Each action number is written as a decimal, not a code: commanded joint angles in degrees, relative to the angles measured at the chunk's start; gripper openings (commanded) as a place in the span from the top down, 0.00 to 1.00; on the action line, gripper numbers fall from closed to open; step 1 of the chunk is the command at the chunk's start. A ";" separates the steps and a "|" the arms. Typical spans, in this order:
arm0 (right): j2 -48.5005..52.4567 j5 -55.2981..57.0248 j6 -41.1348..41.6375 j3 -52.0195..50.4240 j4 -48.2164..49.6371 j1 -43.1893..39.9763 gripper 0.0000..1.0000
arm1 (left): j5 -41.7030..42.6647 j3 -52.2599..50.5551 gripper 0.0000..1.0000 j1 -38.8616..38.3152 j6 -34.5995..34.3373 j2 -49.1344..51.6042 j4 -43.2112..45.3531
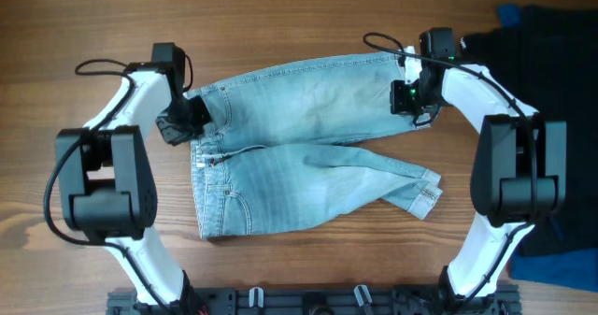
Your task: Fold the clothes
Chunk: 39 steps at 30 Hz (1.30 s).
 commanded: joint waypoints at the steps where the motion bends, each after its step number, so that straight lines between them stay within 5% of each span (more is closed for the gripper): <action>1: 3.85 1.16 -0.11 -0.13 3.13 0.24 0.96 | -0.76 0.42 0.96 0.07 -0.92 6.38 7.78; 11: 5.07 7.65 -0.15 -0.13 16.96 0.24 0.95 | -0.50 0.44 0.96 0.39 2.12 12.68 35.58; 13: 4.90 7.54 -0.13 -0.04 20.59 0.24 0.82 | -0.48 1.46 0.96 0.42 2.62 12.39 37.24; 18: -4.59 7.61 1.16 2.73 17.77 0.17 0.68 | 0.98 12.83 0.93 0.39 8.79 2.19 24.72; 22: -20.96 7.58 11.32 2.73 -9.09 -1.38 0.53 | 0.98 15.21 0.89 0.39 6.75 -14.08 6.19; 24: -25.27 2.75 19.19 2.38 -25.31 -4.63 0.55 | 1.03 15.21 0.85 0.39 4.42 -18.88 -4.11; 26: -26.18 -0.72 18.71 0.31 -30.01 -6.08 0.56 | 0.98 15.21 0.80 0.39 4.46 -19.85 -11.41; 39: -26.18 -20.68 31.34 -26.97 -18.36 -16.79 0.57 | 0.98 10.29 0.69 0.39 4.48 -18.08 -13.77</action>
